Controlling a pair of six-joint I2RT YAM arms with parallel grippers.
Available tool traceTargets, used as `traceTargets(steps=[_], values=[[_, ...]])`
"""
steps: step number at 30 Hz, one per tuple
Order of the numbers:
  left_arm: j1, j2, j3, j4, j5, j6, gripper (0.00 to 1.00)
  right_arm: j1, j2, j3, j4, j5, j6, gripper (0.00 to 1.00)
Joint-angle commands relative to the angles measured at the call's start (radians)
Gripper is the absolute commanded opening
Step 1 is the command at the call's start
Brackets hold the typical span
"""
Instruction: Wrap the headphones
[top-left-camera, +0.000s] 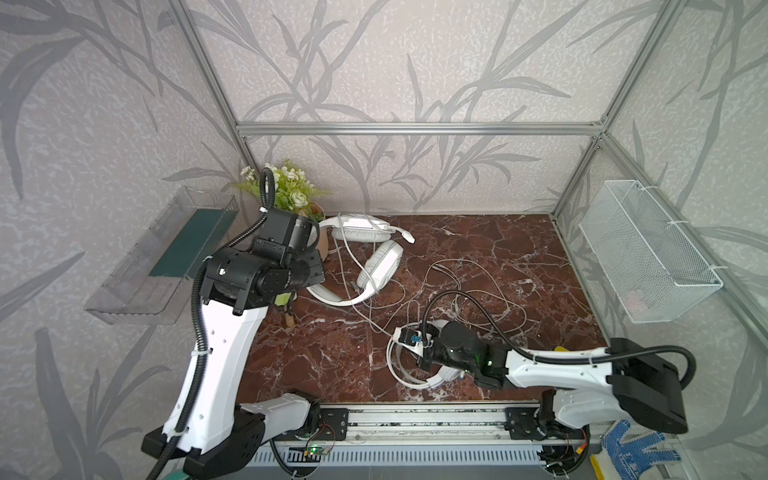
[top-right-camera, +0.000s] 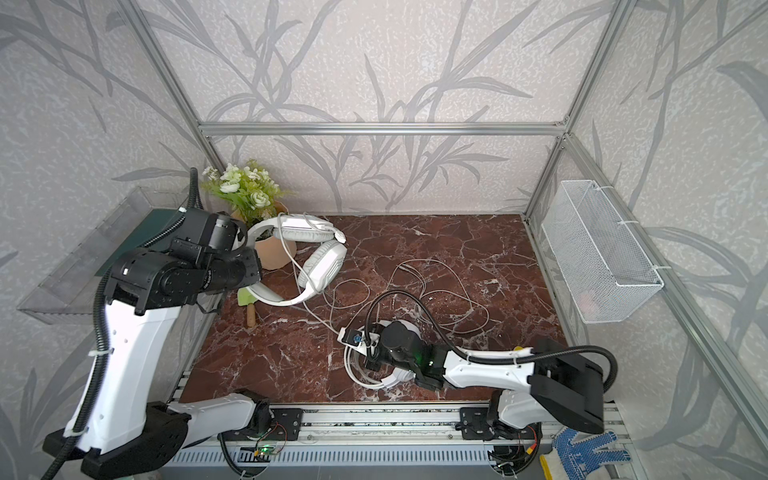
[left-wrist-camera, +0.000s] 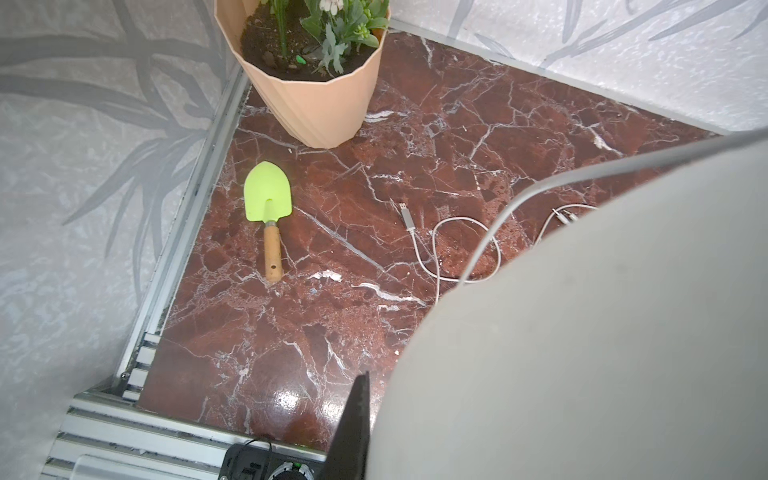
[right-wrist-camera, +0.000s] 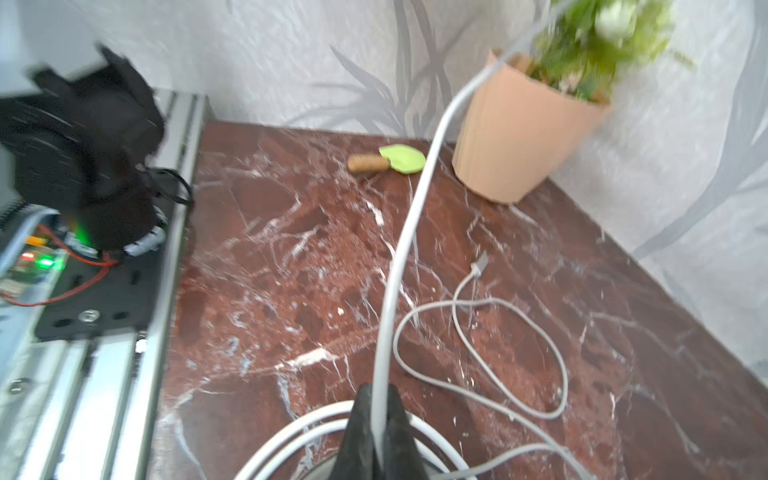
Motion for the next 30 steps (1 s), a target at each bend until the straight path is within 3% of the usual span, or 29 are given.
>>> traceTargets(steps=[1, 8, 14, 25, 30], values=[[0.002, 0.02, -0.03, 0.061, -0.054, 0.012, 0.0, 0.061, -0.141, 0.073, -0.269, 0.049, -0.112, 0.0], [-0.002, 0.003, -0.243, 0.123, -0.106, 0.04, 0.0, 0.077, -0.316, 0.188, -0.396, 0.066, -0.184, 0.0], [-0.019, -0.028, -0.418, 0.169, -0.083, 0.049, 0.0, 0.078, -0.31, 0.309, -0.478, 0.147, -0.279, 0.0], [-0.094, -0.091, -0.628, 0.218, -0.035, 0.065, 0.0, 0.056, -0.265, 0.407, -0.446, 0.272, -0.433, 0.0], [-0.106, -0.12, -0.668, 0.233, -0.007, 0.075, 0.0, -0.002, -0.265, 0.423, -0.426, 0.249, -0.426, 0.0]])
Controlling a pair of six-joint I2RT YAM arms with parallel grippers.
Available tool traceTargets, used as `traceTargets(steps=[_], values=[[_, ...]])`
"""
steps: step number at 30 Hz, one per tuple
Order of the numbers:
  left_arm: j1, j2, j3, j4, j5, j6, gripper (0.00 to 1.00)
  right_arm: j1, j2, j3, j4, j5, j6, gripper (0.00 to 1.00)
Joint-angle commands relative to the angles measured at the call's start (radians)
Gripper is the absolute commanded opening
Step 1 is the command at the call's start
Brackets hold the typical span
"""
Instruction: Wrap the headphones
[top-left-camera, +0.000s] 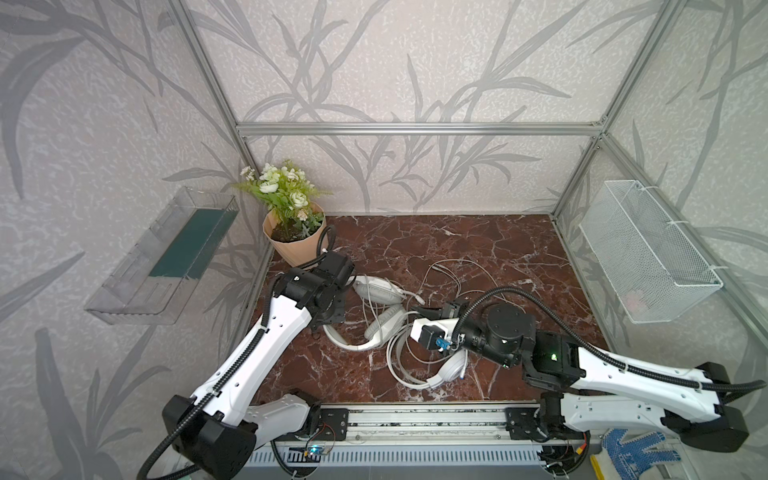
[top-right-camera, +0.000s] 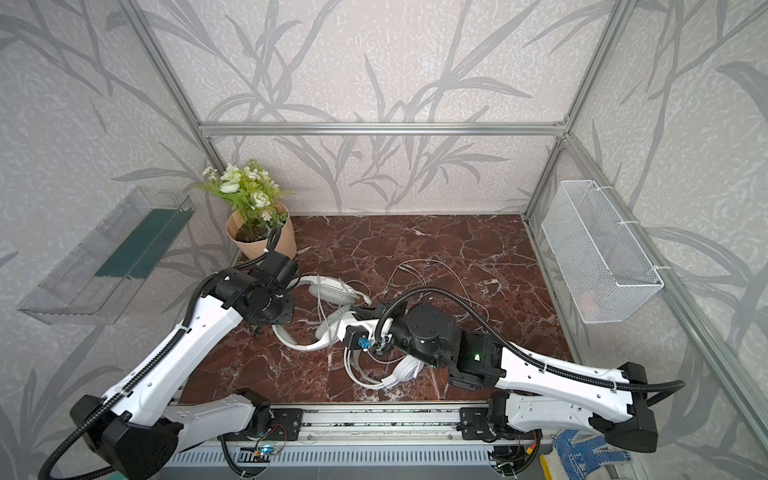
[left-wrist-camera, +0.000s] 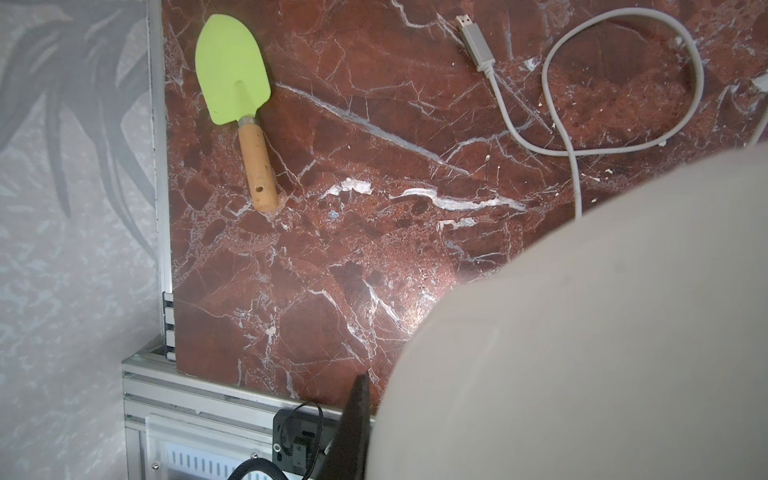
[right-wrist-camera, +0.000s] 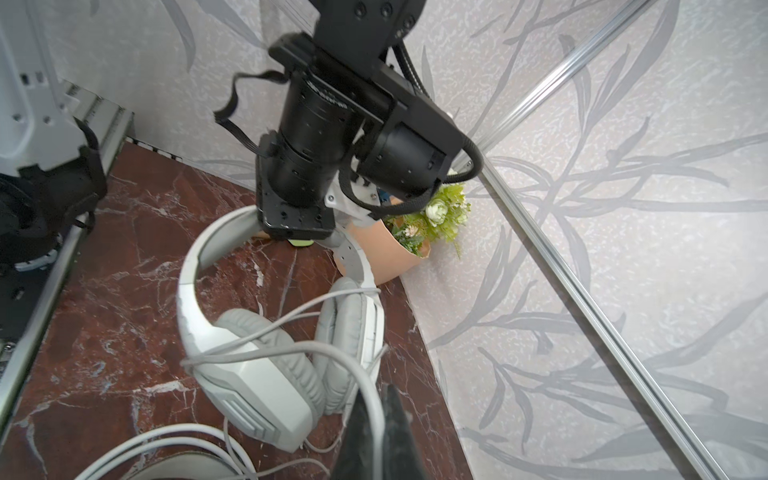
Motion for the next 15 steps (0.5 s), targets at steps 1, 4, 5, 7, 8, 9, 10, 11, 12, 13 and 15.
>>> traceTargets(steps=[1, 4, 5, 7, 8, 9, 10, 11, 12, 13, 15], values=[[-0.009, -0.04, -0.015, 0.043, 0.028, 0.01, 0.0, -0.049, -0.007, 0.053, 0.038, -0.007, -0.004, 0.0], [-0.024, -0.035, -0.025, 0.056, 0.066, 0.008, 0.0, -0.07, 0.029, 0.099, 0.025, -0.057, 0.01, 0.0], [-0.029, -0.029, -0.025, 0.056, 0.07, 0.007, 0.0, -0.069, 0.048, 0.118, 0.014, -0.072, 0.006, 0.0], [-0.041, -0.022, -0.024, 0.059, 0.073, 0.001, 0.0, -0.07, 0.081, 0.15, 0.003, -0.099, -0.004, 0.0], [-0.049, -0.02, -0.023, 0.062, 0.08, -0.001, 0.0, -0.069, 0.096, 0.162, 0.001, -0.105, -0.012, 0.0], [-0.056, -0.019, -0.023, 0.063, 0.085, -0.004, 0.0, -0.07, 0.114, 0.175, 0.0, -0.106, -0.027, 0.0], [-0.064, -0.02, -0.026, 0.068, 0.093, -0.008, 0.0, -0.074, 0.131, 0.185, 0.001, -0.106, -0.042, 0.0], [-0.072, -0.022, -0.029, 0.073, 0.103, -0.008, 0.0, -0.082, 0.145, 0.196, 0.001, -0.108, -0.055, 0.0], [-0.079, -0.023, -0.032, 0.079, 0.11, -0.008, 0.0, -0.093, 0.157, 0.206, -0.003, -0.115, -0.061, 0.0], [-0.086, -0.026, -0.033, 0.082, 0.113, -0.007, 0.0, -0.109, 0.169, 0.22, -0.011, -0.127, -0.064, 0.0], [-0.097, -0.027, -0.036, 0.085, 0.114, -0.007, 0.0, -0.151, 0.185, 0.244, -0.019, -0.163, -0.05, 0.0]])
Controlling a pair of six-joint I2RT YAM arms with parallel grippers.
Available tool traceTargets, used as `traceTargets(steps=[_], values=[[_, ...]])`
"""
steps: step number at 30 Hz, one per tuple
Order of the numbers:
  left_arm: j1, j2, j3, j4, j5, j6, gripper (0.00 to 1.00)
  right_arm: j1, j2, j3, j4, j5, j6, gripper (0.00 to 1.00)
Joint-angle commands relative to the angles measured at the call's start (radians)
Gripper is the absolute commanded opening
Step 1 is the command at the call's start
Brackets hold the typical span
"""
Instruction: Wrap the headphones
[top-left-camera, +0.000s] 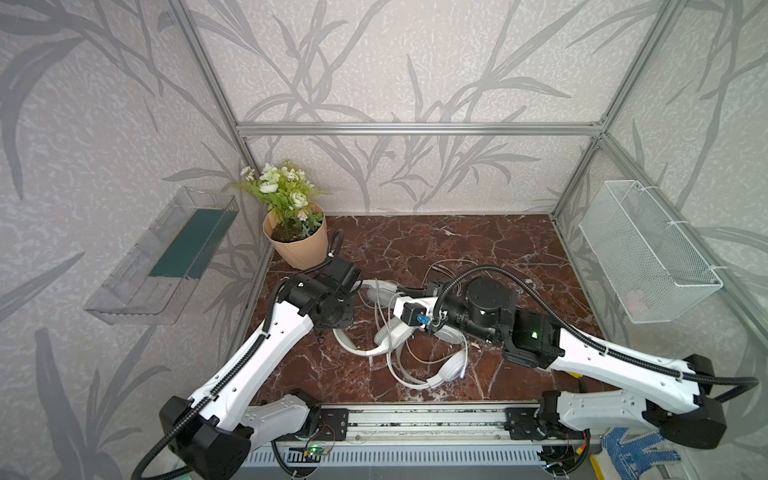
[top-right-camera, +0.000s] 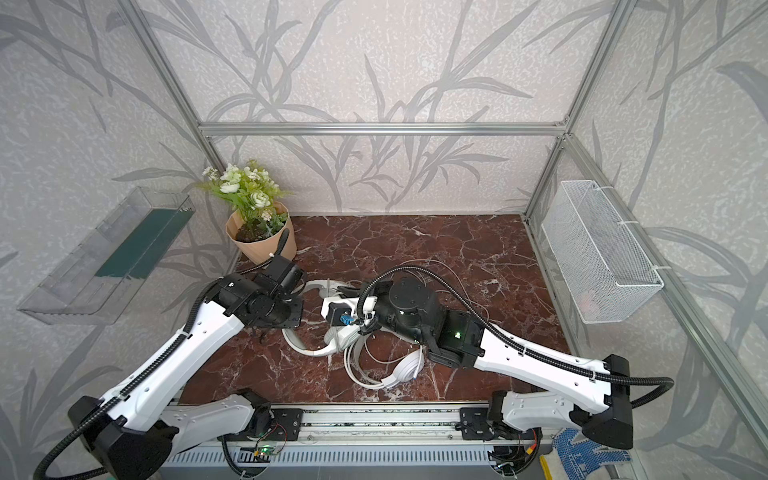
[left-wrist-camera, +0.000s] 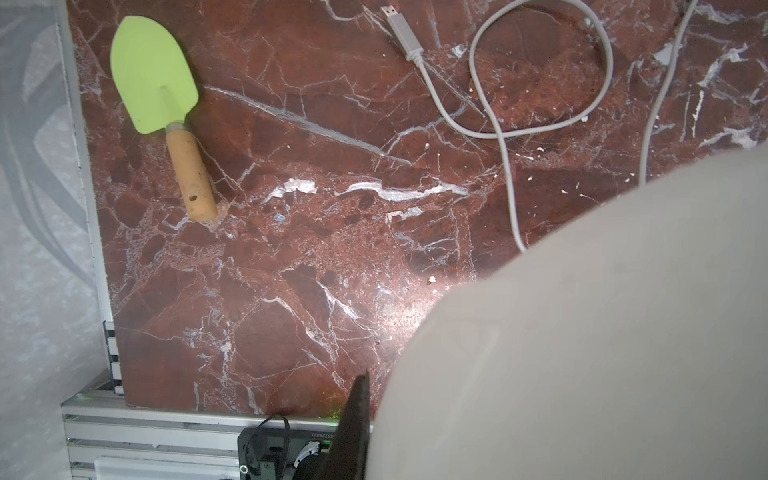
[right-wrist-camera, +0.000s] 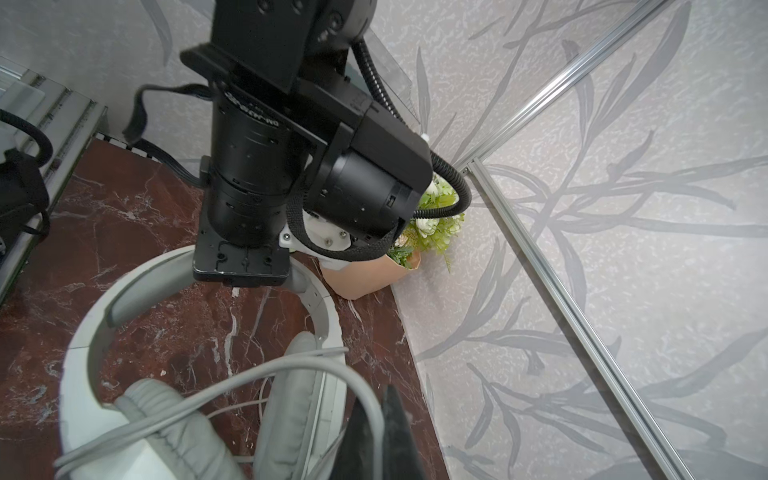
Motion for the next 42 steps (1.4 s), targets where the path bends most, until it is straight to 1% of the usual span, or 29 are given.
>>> traceTargets(steps=[1, 3, 4, 7, 11, 15, 18, 20, 24, 27, 32, 35, 37, 40, 42], values=[[-0.021, -0.011, -0.007, 0.03, 0.027, -0.006, 0.0, -0.079, 0.016, 0.07, 0.001, -0.08, 0.014, 0.0], [-0.032, -0.01, -0.009, 0.034, 0.033, -0.005, 0.0, -0.114, 0.036, 0.111, -0.03, -0.163, 0.055, 0.0], [-0.037, -0.009, -0.01, 0.039, 0.039, -0.003, 0.0, -0.152, 0.046, 0.124, -0.03, -0.188, 0.07, 0.0], [-0.055, -0.008, -0.011, 0.048, 0.049, -0.007, 0.0, -0.172, 0.094, 0.166, -0.03, -0.242, 0.081, 0.01], [-0.076, -0.002, -0.009, 0.053, 0.047, -0.014, 0.0, -0.172, 0.174, 0.225, -0.062, -0.261, 0.086, 0.03], [-0.087, -0.008, -0.023, 0.065, 0.061, -0.018, 0.0, -0.176, 0.225, 0.249, -0.039, -0.249, 0.086, 0.04], [-0.093, -0.008, -0.025, 0.063, 0.058, -0.018, 0.0, -0.184, 0.271, 0.298, -0.083, -0.237, 0.084, 0.04], [-0.095, -0.01, -0.023, 0.062, 0.06, -0.015, 0.0, -0.195, 0.301, 0.318, -0.093, -0.225, 0.08, 0.05], [-0.1, -0.018, -0.01, 0.056, 0.068, -0.009, 0.0, -0.237, 0.35, 0.353, -0.125, -0.238, 0.111, 0.07], [-0.1, -0.025, 0.003, 0.048, 0.073, -0.005, 0.0, -0.256, 0.367, 0.358, -0.134, -0.242, 0.13, 0.13], [-0.101, -0.033, 0.04, 0.022, 0.098, 0.002, 0.0, -0.267, 0.38, 0.361, -0.157, -0.245, 0.162, 0.31], [-0.101, -0.04, 0.051, 0.017, 0.137, 0.001, 0.0, -0.271, 0.394, 0.424, -0.265, -0.244, 0.21, 0.45], [-0.101, -0.041, 0.055, 0.018, 0.169, -0.003, 0.0, -0.274, 0.406, 0.475, -0.351, -0.235, 0.241, 0.49], [-0.1, -0.05, 0.065, 0.019, 0.196, -0.02, 0.0, -0.272, 0.413, 0.493, -0.425, -0.23, 0.254, 0.56], [-0.1, -0.05, 0.086, 0.004, 0.197, -0.033, 0.0, -0.273, 0.417, 0.508, -0.469, -0.206, 0.278, 0.58]])
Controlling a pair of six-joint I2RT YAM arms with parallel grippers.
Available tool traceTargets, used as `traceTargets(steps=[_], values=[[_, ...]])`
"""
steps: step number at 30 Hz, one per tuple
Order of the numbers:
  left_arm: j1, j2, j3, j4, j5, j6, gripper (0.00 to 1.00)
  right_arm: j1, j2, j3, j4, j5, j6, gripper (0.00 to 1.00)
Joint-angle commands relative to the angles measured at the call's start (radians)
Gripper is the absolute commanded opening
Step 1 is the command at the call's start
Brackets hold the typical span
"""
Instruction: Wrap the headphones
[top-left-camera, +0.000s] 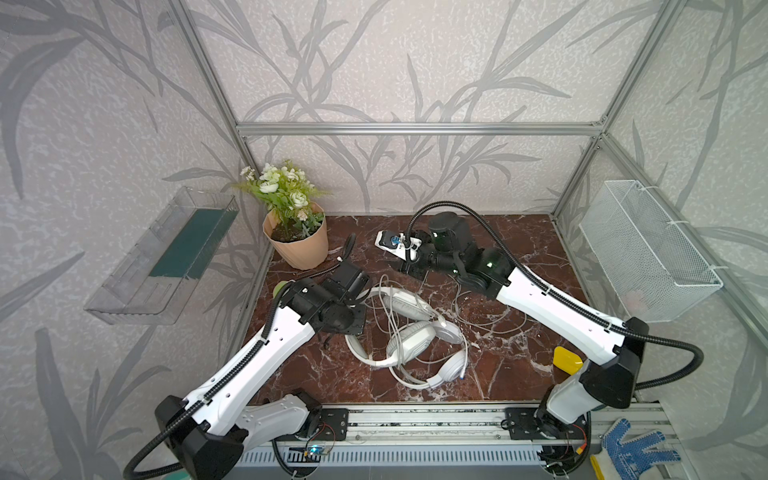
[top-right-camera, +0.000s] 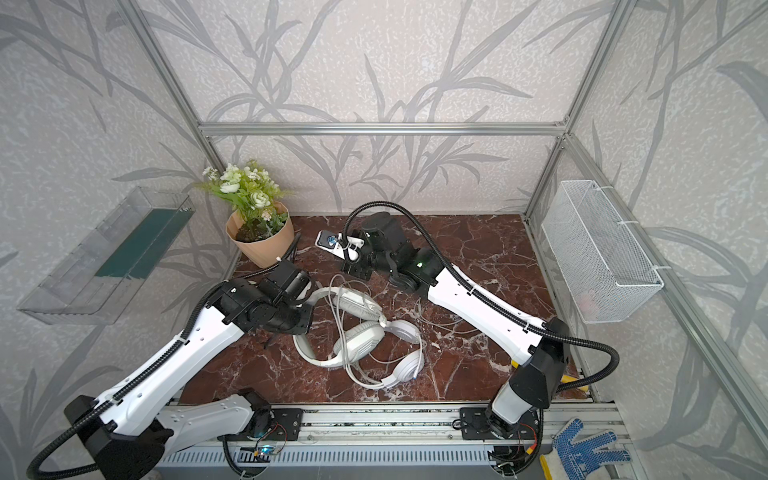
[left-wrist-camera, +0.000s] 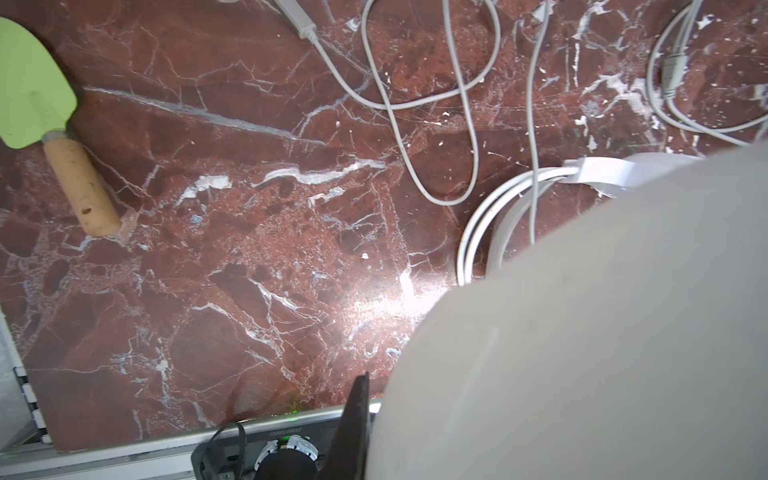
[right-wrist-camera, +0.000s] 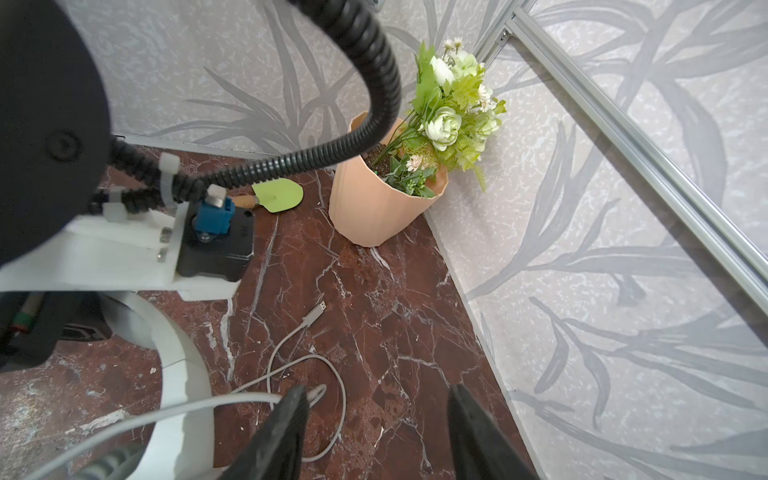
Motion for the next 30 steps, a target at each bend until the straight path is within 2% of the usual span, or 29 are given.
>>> traceTargets(steps=[1, 6, 11, 15, 18, 20, 25, 27, 30], values=[[-0.004, -0.028, 0.079, -0.016, 0.056, -0.028, 0.0, -0.003, 0.012, 0.029, -0.137, 0.046, 0.065, 0.59], [-0.004, -0.002, 0.178, -0.115, 0.006, -0.039, 0.0, -0.006, -0.071, -0.046, -0.044, 0.078, 0.155, 0.61], [-0.004, 0.008, 0.276, -0.2, -0.045, -0.031, 0.0, -0.032, -0.263, -0.283, 0.254, 0.101, 0.321, 0.69], [-0.002, 0.01, 0.333, -0.243, -0.103, -0.028, 0.0, -0.066, -0.448, -0.484, 0.487, 0.086, 0.442, 0.81], [-0.002, 0.007, 0.357, -0.25, -0.127, -0.03, 0.0, -0.071, -0.542, -0.563, 0.532, 0.121, 0.494, 0.83], [-0.002, -0.003, 0.379, -0.243, -0.12, -0.025, 0.0, -0.072, -0.599, -0.643, 0.574, 0.199, 0.545, 0.84], [0.0, 0.022, 0.467, -0.272, -0.098, -0.033, 0.0, -0.111, -0.716, -0.931, 0.763, 0.349, 0.718, 0.89], [0.0, 0.036, 0.492, -0.28, -0.084, -0.031, 0.0, -0.118, -0.734, -1.013, 0.806, 0.335, 0.756, 0.9], [0.0, 0.034, 0.508, -0.264, -0.096, -0.029, 0.0, -0.118, -0.728, -1.042, 0.733, 0.26, 0.829, 0.92]])
